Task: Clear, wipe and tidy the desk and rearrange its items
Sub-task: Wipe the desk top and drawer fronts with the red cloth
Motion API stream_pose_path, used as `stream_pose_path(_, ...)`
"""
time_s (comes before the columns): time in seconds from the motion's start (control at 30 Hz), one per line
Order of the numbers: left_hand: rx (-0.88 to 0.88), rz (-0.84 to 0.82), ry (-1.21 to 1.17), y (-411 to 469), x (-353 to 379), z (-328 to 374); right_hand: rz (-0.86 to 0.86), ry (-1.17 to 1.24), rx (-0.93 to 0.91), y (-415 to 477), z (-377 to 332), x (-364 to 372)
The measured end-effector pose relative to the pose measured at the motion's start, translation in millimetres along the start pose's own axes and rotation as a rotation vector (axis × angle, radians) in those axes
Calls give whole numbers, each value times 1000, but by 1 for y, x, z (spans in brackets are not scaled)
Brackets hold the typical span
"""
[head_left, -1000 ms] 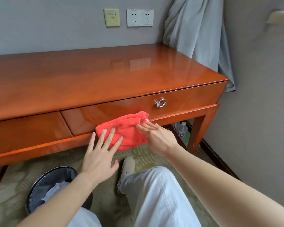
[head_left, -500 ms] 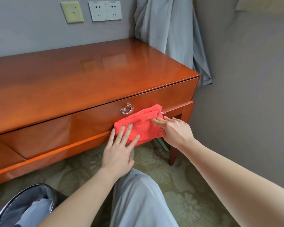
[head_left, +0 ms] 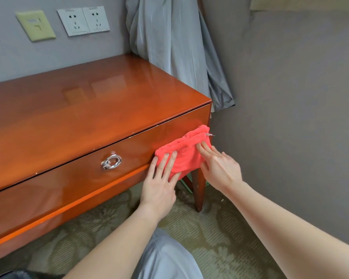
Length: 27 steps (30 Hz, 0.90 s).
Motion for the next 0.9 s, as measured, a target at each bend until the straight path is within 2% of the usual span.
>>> stream_pose_path(0.13,24,17,4,14,-7,3,37,236,37,7,-2,19)
stream_pose_path(0.27,65,44,39,20,-23,-3,102,363,50,17,-1,19)
stream_pose_path(0.57,32,148,151,29,-76,-24,313,571,33,32,-8,-30)
stream_pose_path(0.73,28,127,168,12,-85,-51,326,572,2,32,-37,-39)
stream_pose_path(0.9,-80,61,108,-18,-83,-87,343,485,-47,32,-89,-49)
Point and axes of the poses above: each hand's wrist, its own y-axis towards the middle knuckle, its own x-axis out of the palm, z = x × y, the point moved 10 cm from there along y, towards the middle knuckle, and after that the axes turned 15 degrees about -x, right-handed, at the moved point
